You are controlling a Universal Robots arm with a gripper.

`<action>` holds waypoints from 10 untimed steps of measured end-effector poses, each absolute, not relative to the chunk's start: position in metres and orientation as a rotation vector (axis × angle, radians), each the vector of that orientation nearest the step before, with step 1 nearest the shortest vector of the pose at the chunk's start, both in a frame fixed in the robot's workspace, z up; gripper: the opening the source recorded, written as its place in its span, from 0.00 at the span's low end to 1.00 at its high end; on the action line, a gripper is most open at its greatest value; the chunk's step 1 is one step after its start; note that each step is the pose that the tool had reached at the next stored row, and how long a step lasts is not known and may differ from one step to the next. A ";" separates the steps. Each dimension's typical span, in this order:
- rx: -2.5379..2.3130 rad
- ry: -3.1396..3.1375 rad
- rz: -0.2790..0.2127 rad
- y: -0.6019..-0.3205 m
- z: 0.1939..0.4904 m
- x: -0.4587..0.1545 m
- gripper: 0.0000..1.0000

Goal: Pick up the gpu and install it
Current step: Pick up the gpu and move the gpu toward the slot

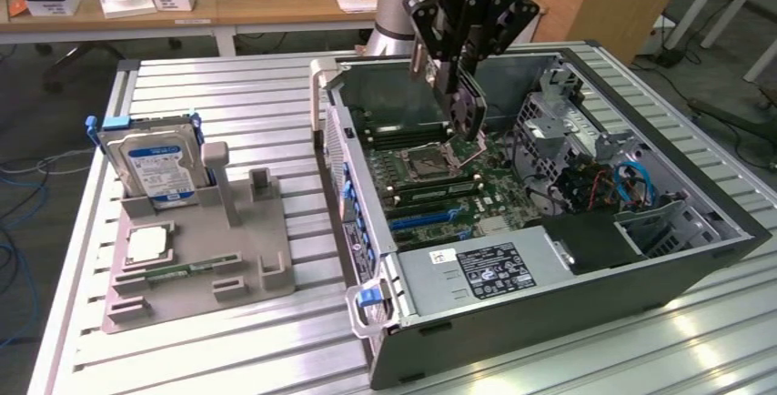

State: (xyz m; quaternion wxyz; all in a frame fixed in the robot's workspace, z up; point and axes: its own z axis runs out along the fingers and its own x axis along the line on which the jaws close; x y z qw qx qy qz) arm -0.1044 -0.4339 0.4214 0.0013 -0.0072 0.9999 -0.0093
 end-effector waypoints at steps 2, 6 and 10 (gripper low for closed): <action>-0.023 3.139 -0.029 -0.434 0.421 -0.104 0.26; -0.023 3.139 -0.029 -0.434 0.420 -0.102 0.26; -0.023 3.139 -0.029 -0.434 0.420 -0.100 0.26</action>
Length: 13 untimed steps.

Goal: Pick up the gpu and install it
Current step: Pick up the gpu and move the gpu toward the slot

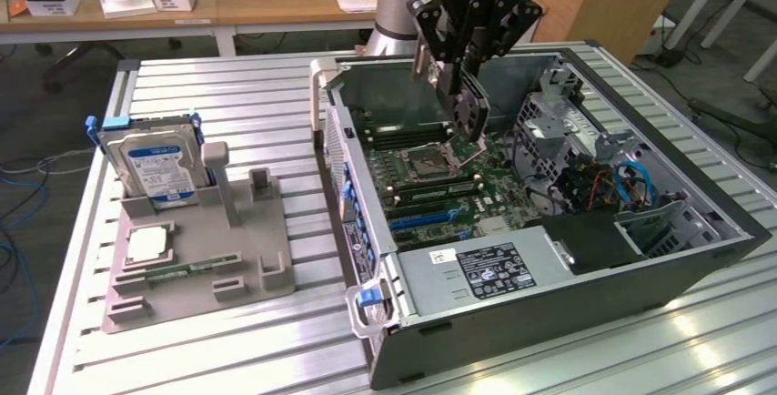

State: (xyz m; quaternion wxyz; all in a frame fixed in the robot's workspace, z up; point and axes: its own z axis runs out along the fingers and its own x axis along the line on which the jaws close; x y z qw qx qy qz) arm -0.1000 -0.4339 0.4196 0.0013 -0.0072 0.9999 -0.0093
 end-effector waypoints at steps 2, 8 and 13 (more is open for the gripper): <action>-0.023 3.139 -0.029 -0.434 0.419 -0.099 0.26; -0.023 3.139 -0.030 -0.434 0.418 -0.094 0.26; -0.023 3.139 -0.029 -0.434 0.417 -0.085 0.26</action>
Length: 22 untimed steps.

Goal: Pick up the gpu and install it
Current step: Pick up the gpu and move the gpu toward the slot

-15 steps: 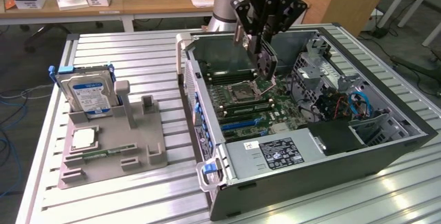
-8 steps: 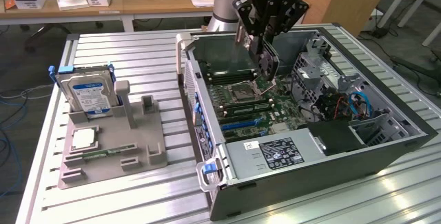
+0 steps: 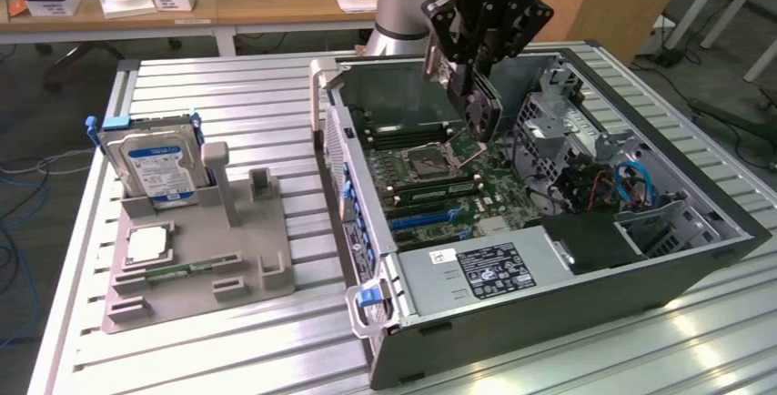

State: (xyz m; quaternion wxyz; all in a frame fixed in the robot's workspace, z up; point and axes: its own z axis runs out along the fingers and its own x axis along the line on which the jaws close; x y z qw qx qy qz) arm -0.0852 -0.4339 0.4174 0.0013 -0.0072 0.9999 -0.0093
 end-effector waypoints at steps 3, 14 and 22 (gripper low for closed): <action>-0.023 3.139 -0.029 -0.434 0.417 -0.081 0.26; -0.023 3.139 -0.029 -0.434 0.416 -0.065 0.26; -0.023 3.139 -0.029 -0.434 0.415 -0.055 0.26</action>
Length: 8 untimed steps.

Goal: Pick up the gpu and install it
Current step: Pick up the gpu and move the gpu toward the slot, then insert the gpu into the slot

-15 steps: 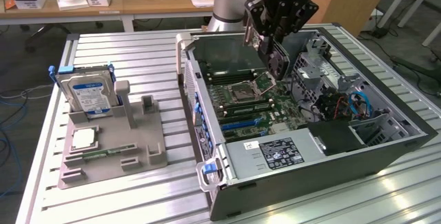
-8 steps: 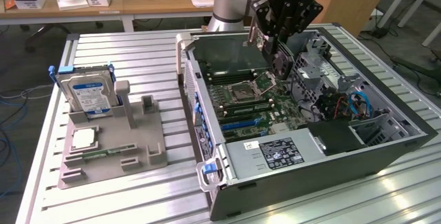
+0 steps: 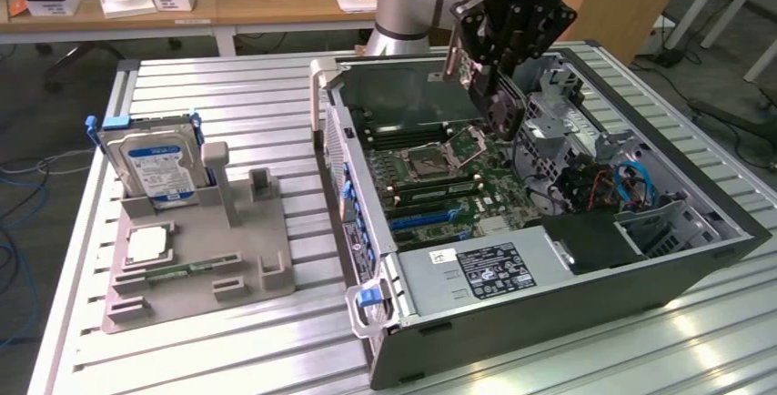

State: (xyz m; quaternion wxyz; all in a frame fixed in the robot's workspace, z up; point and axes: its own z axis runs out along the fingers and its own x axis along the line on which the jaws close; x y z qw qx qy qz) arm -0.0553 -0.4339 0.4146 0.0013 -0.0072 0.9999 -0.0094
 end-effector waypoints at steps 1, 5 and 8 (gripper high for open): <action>-0.022 3.139 -0.029 -0.434 0.414 -0.054 0.26; -0.023 3.139 -0.029 -0.434 0.414 -0.051 0.26; -0.023 3.139 -0.029 -0.434 0.414 -0.051 0.26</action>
